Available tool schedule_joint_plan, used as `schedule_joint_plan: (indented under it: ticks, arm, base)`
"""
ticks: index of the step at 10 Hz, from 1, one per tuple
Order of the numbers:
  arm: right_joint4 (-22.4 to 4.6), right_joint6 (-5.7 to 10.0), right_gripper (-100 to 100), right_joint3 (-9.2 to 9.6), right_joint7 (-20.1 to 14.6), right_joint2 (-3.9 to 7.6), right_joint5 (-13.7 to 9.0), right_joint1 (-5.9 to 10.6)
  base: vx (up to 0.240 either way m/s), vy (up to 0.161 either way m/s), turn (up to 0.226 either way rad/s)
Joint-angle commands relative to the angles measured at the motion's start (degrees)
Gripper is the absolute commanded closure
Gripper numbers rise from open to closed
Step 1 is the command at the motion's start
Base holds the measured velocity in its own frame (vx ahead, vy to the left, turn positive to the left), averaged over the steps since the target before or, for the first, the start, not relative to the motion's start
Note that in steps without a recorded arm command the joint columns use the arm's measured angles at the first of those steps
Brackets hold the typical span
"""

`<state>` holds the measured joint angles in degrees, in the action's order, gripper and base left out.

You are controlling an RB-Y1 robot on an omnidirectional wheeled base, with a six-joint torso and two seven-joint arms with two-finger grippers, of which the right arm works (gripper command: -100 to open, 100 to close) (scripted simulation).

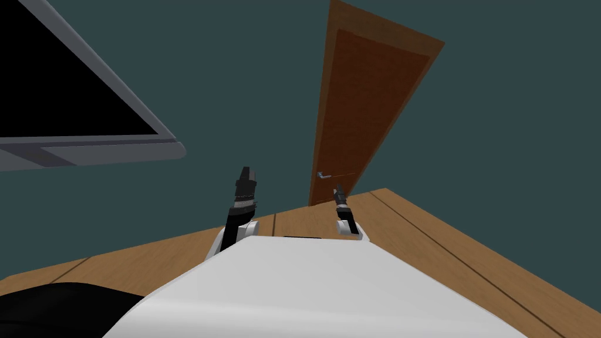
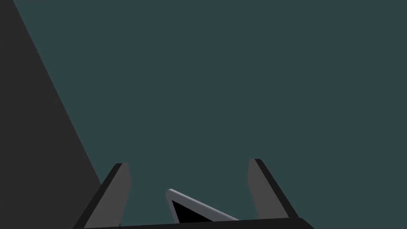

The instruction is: Pull the door open

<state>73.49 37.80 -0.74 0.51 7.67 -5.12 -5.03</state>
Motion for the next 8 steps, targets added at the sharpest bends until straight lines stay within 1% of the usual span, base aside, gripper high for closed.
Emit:
schedule_joint_plan:
  ticks: [1, 2, 3, 4, 5, 6, 7, 8]
  arm:
    - [-2.5, 0.73, -100, -0.15, -0.2, 0.03, 0.0, 0.87]
    - [-4.3, 1.42, -100, -0.37, -0.6, 0.2, 0.0, 1.89]
    - [-5.3, 1.42, -100, -0.37, -0.6, 0.2, 0.0, 1.89]
    - [-7.4, 2.1, -100, -0.59, -1.0, 0.37, -0.1, 2.9]
    - [-8.0, 2.1, -100, -0.59, -1.0, 0.37, -0.1, 2.9]
    - [-9.7, 2.79, -100, -0.82, -1.4, 0.55, -0.1, 3.91]
    - [-10.7, 2.79, -100, -0.82, -1.4, 0.55, -0.1, 3.91]
    - [-12.6, 3.44, -100, -1.03, -1.8, 0.71, -0.1, 4.87]
  base:
    - [0.023, -0.056, 0.075]
    - [0.02, -0.057, 0.131]
    - [0.021, -0.053, 0.085]
    - [0.028, -0.067, 0.14]
    - [0.023, -0.062, 0.068]
    - [0.029, -0.066, 0.11]
    - [0.019, -0.054, 0.088]
    - [0.014, -0.064, 0.136]
